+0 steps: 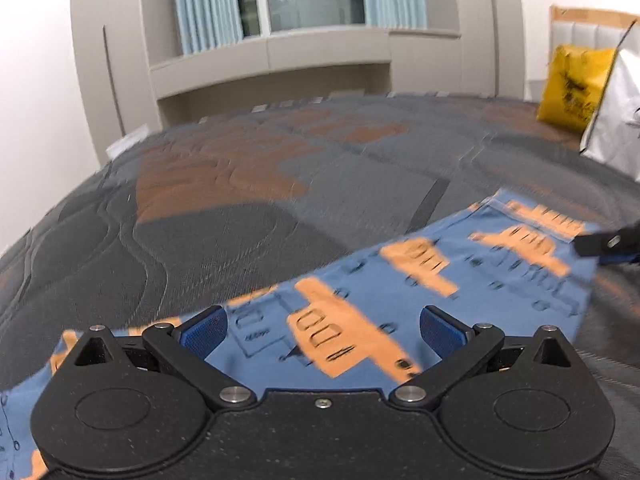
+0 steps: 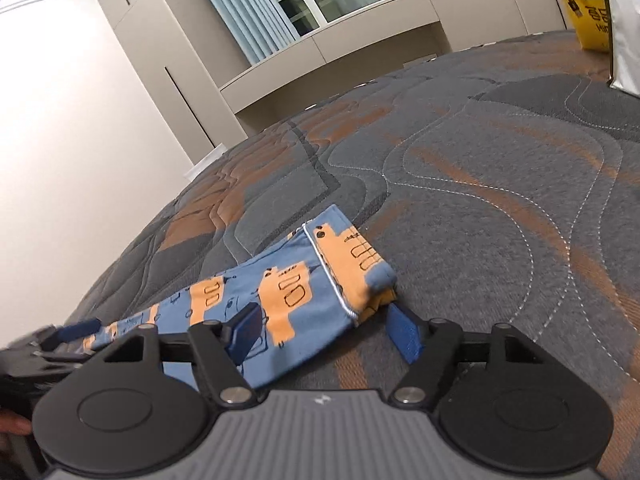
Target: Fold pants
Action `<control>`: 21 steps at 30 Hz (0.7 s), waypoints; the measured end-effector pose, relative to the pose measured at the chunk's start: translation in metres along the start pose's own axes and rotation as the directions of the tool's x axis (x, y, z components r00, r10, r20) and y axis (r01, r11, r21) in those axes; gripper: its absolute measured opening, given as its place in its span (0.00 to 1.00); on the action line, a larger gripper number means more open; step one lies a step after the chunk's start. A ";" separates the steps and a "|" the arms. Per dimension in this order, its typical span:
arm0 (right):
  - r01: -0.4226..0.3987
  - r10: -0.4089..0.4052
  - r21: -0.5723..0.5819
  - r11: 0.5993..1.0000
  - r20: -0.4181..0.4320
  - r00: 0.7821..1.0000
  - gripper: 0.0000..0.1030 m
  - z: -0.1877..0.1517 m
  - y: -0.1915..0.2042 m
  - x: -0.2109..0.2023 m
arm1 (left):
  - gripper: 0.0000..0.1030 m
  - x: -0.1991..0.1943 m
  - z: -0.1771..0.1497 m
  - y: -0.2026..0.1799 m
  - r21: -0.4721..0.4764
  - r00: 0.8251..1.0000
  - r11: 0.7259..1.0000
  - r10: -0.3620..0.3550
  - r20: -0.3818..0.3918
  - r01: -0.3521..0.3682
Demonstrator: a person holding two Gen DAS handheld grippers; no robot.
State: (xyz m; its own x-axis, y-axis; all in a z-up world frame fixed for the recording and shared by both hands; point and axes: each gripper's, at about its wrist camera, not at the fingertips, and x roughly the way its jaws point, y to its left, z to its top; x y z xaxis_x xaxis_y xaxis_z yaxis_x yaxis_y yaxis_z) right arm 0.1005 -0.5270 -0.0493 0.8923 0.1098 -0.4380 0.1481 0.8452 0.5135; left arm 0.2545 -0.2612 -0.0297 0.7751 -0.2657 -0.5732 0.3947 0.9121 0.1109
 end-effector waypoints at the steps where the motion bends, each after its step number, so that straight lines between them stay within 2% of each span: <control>1: -0.005 0.005 0.017 1.000 0.003 1.000 0.71 0.001 -0.002 0.001 | 0.99 0.005 -0.001 0.003 -0.009 1.000 1.000 0.005 -0.018 -0.005; 3: -0.010 0.010 0.054 0.999 0.014 1.000 0.68 0.001 -0.004 0.003 | 0.99 0.012 -0.004 0.009 -0.037 0.999 0.999 0.009 -0.047 -0.010; 6: 0.018 -0.021 0.090 0.996 0.031 0.999 0.55 -0.001 -0.008 0.004 | 0.99 0.013 -0.004 0.016 -0.079 0.999 0.997 -0.004 -0.054 0.000; 9: 0.069 -0.074 0.108 0.992 0.048 0.996 0.35 -0.001 -0.007 0.005 | 0.99 0.006 -0.001 0.022 -0.103 0.999 0.995 -0.016 -0.036 0.013; 10: 0.091 -0.097 0.106 0.990 0.054 0.994 0.24 -0.002 -0.006 0.006 | 0.99 0.003 0.000 0.024 -0.114 0.999 0.993 -0.025 -0.032 0.021; 13: 0.119 -0.122 0.051 0.992 0.071 0.990 0.16 -0.003 0.003 0.005 | 0.99 -0.008 0.004 0.036 -0.187 0.996 0.978 -0.091 0.000 0.089; 16: 0.143 -0.135 -0.062 0.988 0.128 0.983 0.14 -0.004 0.024 -0.001 | 0.99 -0.020 0.006 0.053 -0.298 0.980 0.934 -0.175 0.094 0.195; 19: 0.154 -0.115 -0.218 0.964 0.183 0.976 0.14 -0.006 0.056 -0.008 | 0.99 -0.034 0.002 0.072 -0.397 0.942 0.862 -0.235 0.241 0.316; 21: 0.173 -0.107 -0.340 0.924 0.206 0.973 0.13 -0.010 0.084 -0.010 | 0.99 -0.040 0.003 0.078 -0.418 0.919 0.830 -0.258 0.297 0.369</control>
State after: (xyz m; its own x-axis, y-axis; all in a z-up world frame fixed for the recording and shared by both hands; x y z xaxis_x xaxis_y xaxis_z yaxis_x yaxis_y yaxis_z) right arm 0.0995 -0.4516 -0.0093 0.9401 -0.0913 -0.3284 0.1466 0.9781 0.1478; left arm 0.2551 -0.1805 0.0045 0.7573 -0.5727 -0.3140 0.4070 0.7898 -0.4589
